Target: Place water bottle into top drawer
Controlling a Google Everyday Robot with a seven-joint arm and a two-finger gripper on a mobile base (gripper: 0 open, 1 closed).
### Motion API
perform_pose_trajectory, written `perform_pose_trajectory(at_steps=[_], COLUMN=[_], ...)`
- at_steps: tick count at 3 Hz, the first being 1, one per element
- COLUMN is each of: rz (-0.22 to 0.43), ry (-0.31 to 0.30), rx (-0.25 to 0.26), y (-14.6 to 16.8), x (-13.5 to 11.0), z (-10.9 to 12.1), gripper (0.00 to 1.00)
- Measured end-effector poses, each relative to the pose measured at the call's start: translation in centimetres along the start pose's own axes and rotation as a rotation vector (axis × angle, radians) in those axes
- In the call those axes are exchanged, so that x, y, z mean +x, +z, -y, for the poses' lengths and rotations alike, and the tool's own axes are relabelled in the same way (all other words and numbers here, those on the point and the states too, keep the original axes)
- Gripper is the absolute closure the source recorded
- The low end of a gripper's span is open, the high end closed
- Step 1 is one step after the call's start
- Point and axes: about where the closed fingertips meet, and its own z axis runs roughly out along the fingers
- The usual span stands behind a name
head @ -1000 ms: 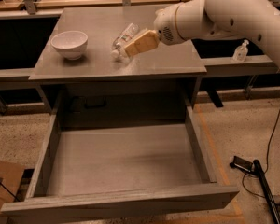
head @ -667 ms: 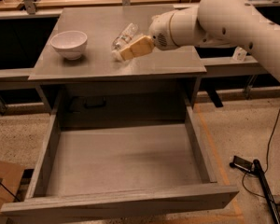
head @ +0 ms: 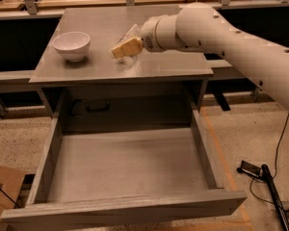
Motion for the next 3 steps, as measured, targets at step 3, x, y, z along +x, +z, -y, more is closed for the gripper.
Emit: perform_pose_trajectory(at_steps=[3], rz=[-0.026], ry=[0.156], rx=[0.151], y=[8.6], x=[4.3], z=[4.0], gripper=[0.0])
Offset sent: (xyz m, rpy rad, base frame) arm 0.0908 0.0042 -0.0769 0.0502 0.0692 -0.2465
